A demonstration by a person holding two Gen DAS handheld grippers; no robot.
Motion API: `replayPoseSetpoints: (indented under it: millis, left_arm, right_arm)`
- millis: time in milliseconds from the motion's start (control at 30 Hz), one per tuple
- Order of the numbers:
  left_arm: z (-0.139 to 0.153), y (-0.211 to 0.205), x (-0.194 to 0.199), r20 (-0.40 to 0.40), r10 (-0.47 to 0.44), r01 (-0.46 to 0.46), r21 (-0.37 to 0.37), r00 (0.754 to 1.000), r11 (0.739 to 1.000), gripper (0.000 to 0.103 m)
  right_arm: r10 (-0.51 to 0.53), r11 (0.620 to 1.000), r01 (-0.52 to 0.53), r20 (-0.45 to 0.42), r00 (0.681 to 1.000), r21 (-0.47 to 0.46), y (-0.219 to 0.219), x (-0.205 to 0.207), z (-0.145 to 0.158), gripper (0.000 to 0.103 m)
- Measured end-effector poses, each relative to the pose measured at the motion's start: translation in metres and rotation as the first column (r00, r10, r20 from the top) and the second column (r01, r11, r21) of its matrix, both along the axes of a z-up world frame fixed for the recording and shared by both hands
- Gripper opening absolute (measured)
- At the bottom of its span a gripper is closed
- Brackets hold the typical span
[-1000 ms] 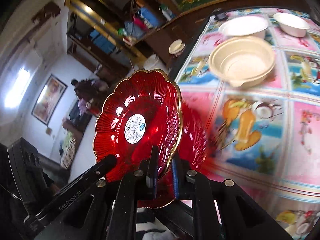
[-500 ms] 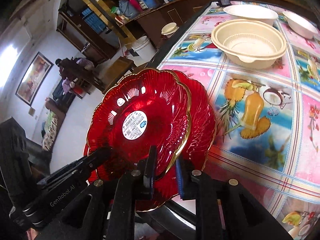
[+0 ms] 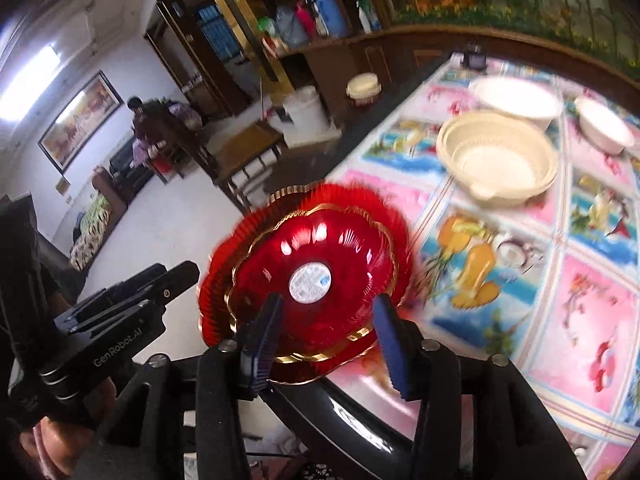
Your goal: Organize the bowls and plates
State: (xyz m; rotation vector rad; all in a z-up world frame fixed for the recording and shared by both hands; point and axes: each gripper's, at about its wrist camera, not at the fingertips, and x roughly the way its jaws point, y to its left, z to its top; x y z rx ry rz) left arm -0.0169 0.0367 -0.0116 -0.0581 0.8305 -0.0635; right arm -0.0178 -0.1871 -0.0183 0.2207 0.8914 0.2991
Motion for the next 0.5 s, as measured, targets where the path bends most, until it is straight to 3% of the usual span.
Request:
replayPoseSetpoints:
  millis: [67, 333, 500]
  left_arm:
    - [0.004, -0.008, -0.004, 0.018, -0.023, 0.023, -0.003, 1.0, 1.0, 0.06]
    - [0.007, -0.069, -0.009, 0.019, -0.177, 0.176, 0.048, 0.984, 0.983, 0.06]
    - [0.016, -0.094, -0.006, 0.024, -0.237, 0.234, 0.079, 0.971, 0.969, 0.06]
  right_arm:
    - [-0.017, 1.0, 0.017, 0.036, 0.999, 0.017, -0.011, -0.007, 0.008, 0.058]
    - [-0.153, 0.987, 0.148, 0.075, 0.985, 0.066, -0.078, -0.021, 0.013, 0.059]
    - [-0.277, 0.958, 0.268, 0.098, 0.956, 0.097, -0.132, -0.033, 0.022, 0.059]
